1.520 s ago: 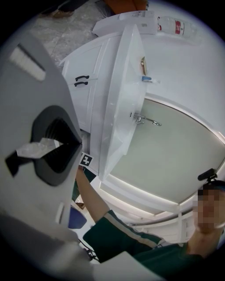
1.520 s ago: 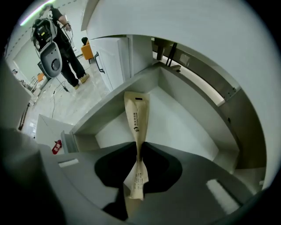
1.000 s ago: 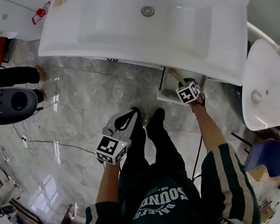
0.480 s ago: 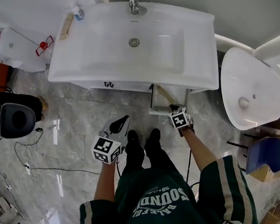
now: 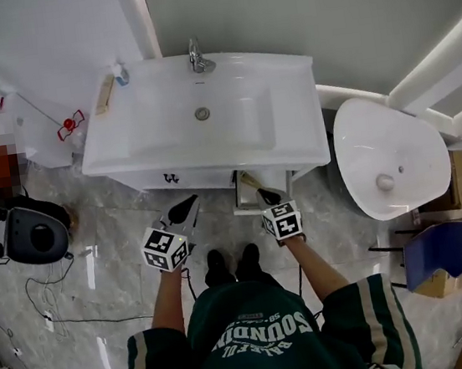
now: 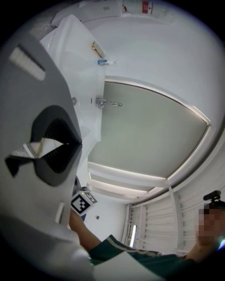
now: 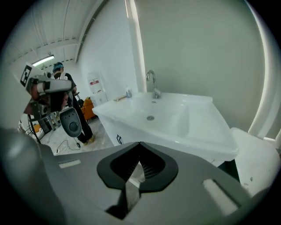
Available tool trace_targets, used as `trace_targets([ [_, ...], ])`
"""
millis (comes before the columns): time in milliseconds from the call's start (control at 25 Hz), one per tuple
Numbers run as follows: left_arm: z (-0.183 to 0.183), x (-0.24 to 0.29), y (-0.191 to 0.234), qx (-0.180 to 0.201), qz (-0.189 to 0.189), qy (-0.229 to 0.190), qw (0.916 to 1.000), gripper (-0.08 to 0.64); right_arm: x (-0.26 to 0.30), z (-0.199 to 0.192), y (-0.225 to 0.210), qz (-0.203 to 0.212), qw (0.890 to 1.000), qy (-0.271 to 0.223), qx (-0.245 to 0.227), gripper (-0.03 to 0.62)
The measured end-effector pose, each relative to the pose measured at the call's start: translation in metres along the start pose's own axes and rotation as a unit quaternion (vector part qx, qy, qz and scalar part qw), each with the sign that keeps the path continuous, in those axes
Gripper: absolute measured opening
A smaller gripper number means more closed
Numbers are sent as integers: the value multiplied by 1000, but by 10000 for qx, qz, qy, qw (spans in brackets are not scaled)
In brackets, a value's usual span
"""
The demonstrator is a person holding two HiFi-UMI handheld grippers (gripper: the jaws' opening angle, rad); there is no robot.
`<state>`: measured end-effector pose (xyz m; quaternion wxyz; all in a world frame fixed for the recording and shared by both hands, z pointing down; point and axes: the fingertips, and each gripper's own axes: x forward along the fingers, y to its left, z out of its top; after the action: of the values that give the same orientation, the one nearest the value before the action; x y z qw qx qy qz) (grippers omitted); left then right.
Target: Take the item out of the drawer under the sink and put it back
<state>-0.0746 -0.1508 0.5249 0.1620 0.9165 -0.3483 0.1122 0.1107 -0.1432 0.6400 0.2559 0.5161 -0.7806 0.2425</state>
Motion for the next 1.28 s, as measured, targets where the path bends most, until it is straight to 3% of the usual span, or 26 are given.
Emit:
trace_targets([
  [240,41,3,-1,248,-56,-287,9993,49,-51,99,8,20,9919,-1251,-208,2],
  [600,96,0,3,569,-136,-718,9957,49,-116,209,27,71,9621,-2681,-495,2],
  [720,103,0,3,587,-156,-765,9952,49,-126,221,27,54,9576,-2830,-531,2],
  [1280,106,7,-6,642,-260,-788,9945,49,-131,215,17,25,9567,-2854,-571,2],
])
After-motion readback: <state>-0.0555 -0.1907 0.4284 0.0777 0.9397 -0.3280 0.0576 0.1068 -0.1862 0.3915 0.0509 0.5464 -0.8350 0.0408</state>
